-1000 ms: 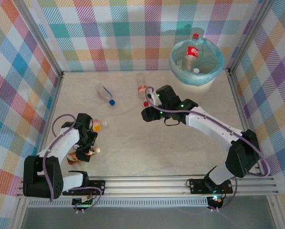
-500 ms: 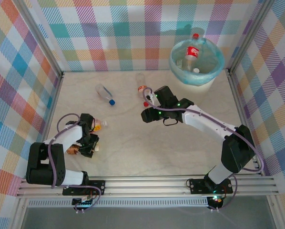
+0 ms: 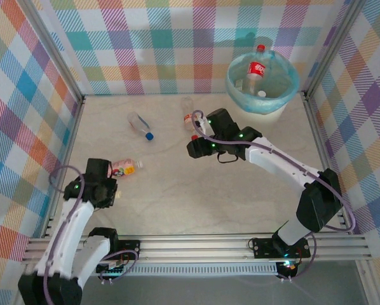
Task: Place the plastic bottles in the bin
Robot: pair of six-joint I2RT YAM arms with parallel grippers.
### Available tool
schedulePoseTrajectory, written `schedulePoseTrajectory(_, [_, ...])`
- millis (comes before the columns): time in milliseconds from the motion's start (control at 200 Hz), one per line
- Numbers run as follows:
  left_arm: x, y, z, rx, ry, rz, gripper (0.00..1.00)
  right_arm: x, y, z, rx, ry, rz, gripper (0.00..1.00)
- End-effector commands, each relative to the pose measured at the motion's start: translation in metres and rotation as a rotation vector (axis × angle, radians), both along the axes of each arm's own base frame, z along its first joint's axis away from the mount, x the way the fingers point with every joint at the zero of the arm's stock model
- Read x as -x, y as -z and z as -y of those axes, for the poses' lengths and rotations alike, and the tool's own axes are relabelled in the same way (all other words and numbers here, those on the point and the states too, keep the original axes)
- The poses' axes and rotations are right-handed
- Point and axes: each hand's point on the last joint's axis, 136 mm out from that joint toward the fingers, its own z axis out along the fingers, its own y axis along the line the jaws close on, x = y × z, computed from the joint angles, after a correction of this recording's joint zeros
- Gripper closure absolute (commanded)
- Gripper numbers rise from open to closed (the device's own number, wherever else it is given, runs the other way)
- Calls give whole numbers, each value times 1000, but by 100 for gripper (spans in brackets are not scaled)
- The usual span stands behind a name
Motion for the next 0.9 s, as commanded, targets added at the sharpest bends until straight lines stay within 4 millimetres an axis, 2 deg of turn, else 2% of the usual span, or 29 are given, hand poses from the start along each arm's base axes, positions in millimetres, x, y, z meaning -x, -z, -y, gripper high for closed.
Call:
schedulePoseTrajectory(0, [13,-45,-23,-123,-42,79,83,3,-45,0,-66,-26,71,34])
schedulePoseTrajectory(75, [-5,-89,-27,-210,56,170,83,4,-62,0,-92,-30,101,34])
schedulePoseTrajectory(180, [-44,-159,-22,-349,245,304,81,7,-90,-2,-134,-54,148,33])
schedulePoseTrajectory(260, [-75,-208,-7,-465,414,389,83,8,-114,1,-170,-62,193,33])
schedulePoseTrajectory(300, [-90,-230,6,-524,509,431,83,8,-127,5,-191,-60,218,32])
schedulePoseTrajectory(360, [-111,-260,38,-610,681,510,86,10,-146,11,-229,-57,257,31])
schedulePoseTrajectory(435, [-129,-283,86,-752,884,561,91,14,-171,19,-287,-61,306,31])
schedulePoseTrajectory(510, [-139,-291,135,-879,1071,603,98,20,-196,29,-338,-73,364,30])
schedulePoseTrajectory(565, [-141,-290,170,-931,1187,648,99,26,-213,36,-370,-80,407,30])
schedulePoseTrajectory(700, [-128,-277,246,-848,1485,816,100,50,-247,50,-448,-126,495,26])
schedulePoseTrajectory(765, [-114,-272,271,-783,1614,903,100,62,-258,55,-476,-141,525,21])
schedulePoseTrajectory(895, [-88,-267,299,-679,1791,1041,100,73,-270,61,-509,-151,529,10])
